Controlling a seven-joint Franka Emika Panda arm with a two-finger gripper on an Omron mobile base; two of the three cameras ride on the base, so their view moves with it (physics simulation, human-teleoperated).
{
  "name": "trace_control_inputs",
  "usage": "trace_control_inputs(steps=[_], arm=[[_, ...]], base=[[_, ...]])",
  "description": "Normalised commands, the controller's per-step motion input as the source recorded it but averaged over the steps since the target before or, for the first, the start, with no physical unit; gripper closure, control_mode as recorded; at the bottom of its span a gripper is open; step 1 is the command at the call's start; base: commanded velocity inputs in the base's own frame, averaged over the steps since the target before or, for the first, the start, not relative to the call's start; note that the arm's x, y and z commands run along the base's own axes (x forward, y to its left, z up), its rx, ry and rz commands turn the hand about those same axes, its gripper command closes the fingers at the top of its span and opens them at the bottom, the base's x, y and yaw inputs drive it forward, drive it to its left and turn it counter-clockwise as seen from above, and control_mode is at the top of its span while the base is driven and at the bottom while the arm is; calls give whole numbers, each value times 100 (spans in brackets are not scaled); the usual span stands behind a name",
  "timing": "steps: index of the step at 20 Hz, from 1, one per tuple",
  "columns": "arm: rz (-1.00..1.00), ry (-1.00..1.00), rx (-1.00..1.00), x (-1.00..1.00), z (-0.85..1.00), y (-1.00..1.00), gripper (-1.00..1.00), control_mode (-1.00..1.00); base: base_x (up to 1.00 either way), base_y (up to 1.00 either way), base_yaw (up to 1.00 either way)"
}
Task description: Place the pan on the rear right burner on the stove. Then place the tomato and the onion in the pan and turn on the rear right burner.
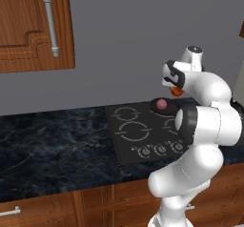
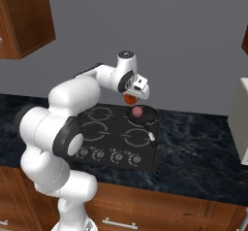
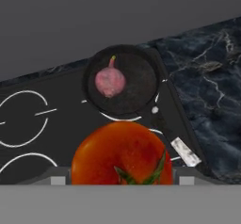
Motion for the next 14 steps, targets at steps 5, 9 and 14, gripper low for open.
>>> trace_control_inputs(steps=[5,9,14], arm=[[0,-16,0,30,-15,0,100,-100],[0,-9,0,16,-23,0,100,-100],[0,-1,-2,9,-11,-6,100,-100]], base=[[0,0,0],[0,0,0],[0,0,0]])
